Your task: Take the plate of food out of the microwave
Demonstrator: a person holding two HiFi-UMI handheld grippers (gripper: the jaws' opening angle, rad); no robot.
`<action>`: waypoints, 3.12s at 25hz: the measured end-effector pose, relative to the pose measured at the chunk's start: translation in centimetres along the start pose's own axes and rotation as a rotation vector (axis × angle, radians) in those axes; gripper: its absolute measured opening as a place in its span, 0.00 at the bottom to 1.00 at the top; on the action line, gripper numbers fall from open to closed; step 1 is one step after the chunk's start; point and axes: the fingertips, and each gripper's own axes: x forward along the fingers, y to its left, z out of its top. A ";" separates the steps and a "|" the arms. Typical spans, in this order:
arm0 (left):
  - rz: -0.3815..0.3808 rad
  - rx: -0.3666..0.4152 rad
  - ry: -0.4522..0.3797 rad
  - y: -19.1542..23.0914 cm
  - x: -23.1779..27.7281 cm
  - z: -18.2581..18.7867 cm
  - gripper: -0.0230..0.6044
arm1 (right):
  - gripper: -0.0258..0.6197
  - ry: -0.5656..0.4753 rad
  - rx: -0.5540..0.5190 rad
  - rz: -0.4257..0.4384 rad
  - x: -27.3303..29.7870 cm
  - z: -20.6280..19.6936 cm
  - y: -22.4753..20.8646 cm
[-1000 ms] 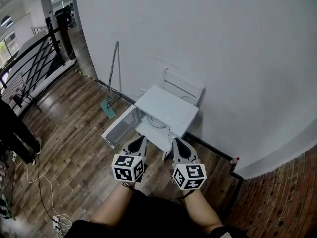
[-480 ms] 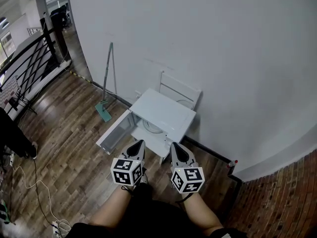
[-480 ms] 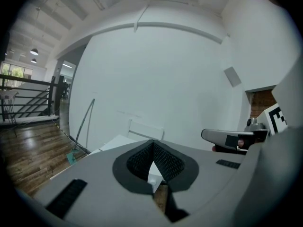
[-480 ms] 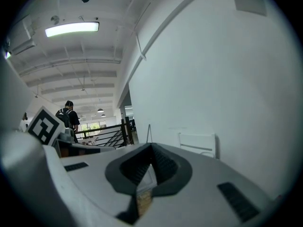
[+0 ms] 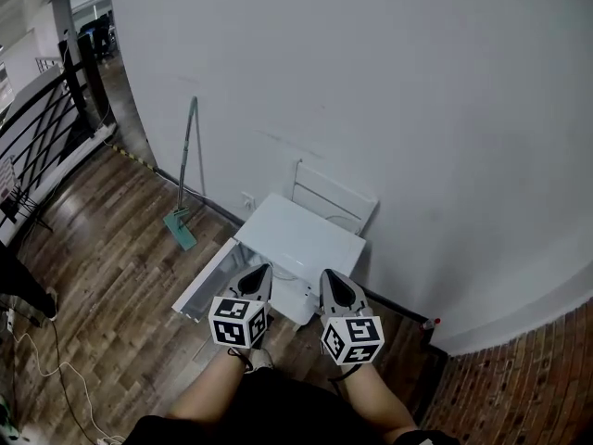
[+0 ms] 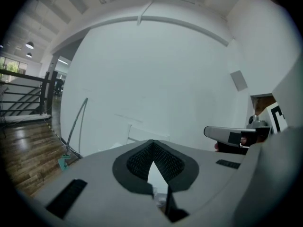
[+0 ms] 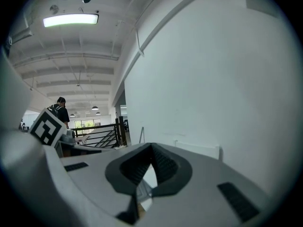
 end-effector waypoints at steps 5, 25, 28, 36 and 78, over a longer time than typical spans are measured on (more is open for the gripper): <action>-0.025 0.005 0.005 3.3 3.2 1.9 0.02 | 0.06 0.015 0.002 -0.013 4.9 0.2 0.1; 0.115 -0.137 0.017 9.9 5.1 -0.5 0.02 | 0.06 0.179 -0.097 0.184 14.0 -2.3 2.5; 0.181 -0.191 0.024 10.0 4.9 -2.7 0.02 | 0.06 0.205 -0.112 0.250 14.6 -3.0 2.2; 0.326 -0.420 0.030 10.0 2.9 -10.7 0.02 | 0.06 0.318 -0.187 0.431 13.3 -8.2 3.4; 0.218 -0.920 0.085 18.3 29.2 -43.3 0.58 | 0.06 0.658 -0.259 0.514 11.4 -40.2 -1.3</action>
